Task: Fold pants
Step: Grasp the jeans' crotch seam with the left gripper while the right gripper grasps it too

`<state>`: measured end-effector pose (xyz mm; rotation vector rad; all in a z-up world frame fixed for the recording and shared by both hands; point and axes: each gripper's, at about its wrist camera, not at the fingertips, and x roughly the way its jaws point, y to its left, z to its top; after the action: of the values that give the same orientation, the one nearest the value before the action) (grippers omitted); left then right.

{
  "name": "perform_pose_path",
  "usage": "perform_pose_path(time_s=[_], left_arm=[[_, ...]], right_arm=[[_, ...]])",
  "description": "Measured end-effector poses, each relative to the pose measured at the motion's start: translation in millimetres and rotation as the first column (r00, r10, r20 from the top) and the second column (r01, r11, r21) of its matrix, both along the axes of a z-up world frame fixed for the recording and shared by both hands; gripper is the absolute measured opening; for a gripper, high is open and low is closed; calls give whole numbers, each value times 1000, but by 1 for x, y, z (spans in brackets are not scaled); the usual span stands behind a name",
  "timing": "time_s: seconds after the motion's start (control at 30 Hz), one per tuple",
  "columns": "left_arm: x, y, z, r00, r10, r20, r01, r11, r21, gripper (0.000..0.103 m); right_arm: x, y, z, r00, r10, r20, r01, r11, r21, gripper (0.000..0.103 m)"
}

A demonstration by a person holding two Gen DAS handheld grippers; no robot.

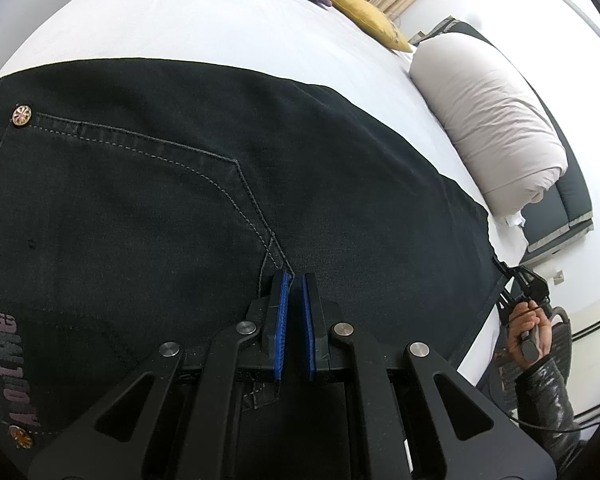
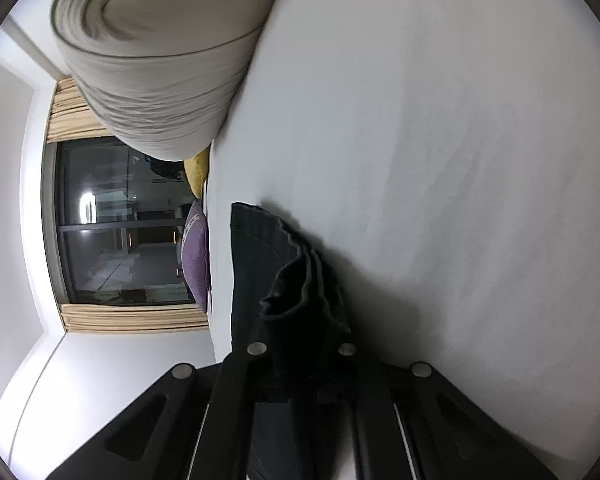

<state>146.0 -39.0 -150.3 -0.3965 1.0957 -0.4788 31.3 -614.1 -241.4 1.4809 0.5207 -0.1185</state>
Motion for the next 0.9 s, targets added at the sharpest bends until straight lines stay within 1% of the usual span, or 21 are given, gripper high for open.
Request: perform_pose_path(time_s=[0.07,0.2,0.27,0.3,0.33,0.4,0.43,0.47,0.5,0.53,0.57,0.6,0.63,0.67,0.7,0.73,0.77,0.8,0.83,0.87,0.9], left_arm=[[1,2,-1,1000,0,-3,0,1000,-8,7],[3,5,-3,1000,3,-9,-4,1000,-19,7],[3,6,-3,1000,5,-10,-6,1000,-23,7],[3,7,-4,1000,8,-11,-8,1000,-25,7],[3,7,-4,1000,12,-11,-12,1000,-29,7],[3,9,-4,1000,22,-12,-22,999,-33,7],[3,10,-4,1000,24,-14,-25,999,-34,7],[3,11,-3,999,30,-18,-31,999,-37,7],[3,12,-3,999,36,-23,-37,999,-39,8],[3,13,-1,999,44,-28,-45,998,-42,8],[3,13,0,998,49,-34,-51,998,-42,8],[4,14,1,998,53,-42,-55,998,-41,8],[4,15,1,997,55,-51,-57,997,-46,8],[5,16,2,996,56,-63,-60,996,-60,11],[5,17,3,995,60,-78,-67,994,-85,18],[6,18,4,994,62,-87,-71,992,-102,23],[6,18,5,993,64,-96,-76,988,-132,38],[7,17,7,993,61,-99,-77,984,-159,59],[8,13,10,993,57,-99,-75,980,-185,68],[10,7,15,994,53,-97,-71,979,-190,79],[12,0,19,995,41,-94,-59,978,-202,81]], right_arm=[[0,3,6,1000,-3,-19,2,999,-43,6],[7,21,40,997,19,-80,-36,975,-218,6],[15,44,71,994,67,-90,-94,935,-342,5],[21,62,87,990,103,-97,-134,902,-411,5],[28,86,104,982,153,-114,-189,849,-493,5],[40,150,131,949,265,-172,-312,695,-648,6],[43,190,139,920,325,-217,-376,582,-721,6],[44,236,142,883,377,-280,-435,434,-789,6],[43,269,139,852,407,-329,-470,319,-823,5],[43,308,129,809,433,-398,-508,175,-843,5],[43,340,114,769,435,-467,-537,45,-842,5],[44,363,98,738,425,-523,-562,-40,-826,5],[45,378,82,714,410,-567,-588,-89,-804,5],[44,387,73,721,374,-583,-585,-121,-802,6],[43,390,71,731,360,-580,-573,-136,-808,6],[41,390,72,736,355,-577,-568,-140,-811,6],[40,389,74,740,354,-572,-563,-139,-815,6],[38,389,76,743,348,-571,-558,-149,-817,6],[36,391,79,747,337,-574,-551,-170,-817,6],[32,395,83,756,325,-568,-536,-192,-822,6],[29,398,87,763,321,-561,-524,-203,-827,6]])
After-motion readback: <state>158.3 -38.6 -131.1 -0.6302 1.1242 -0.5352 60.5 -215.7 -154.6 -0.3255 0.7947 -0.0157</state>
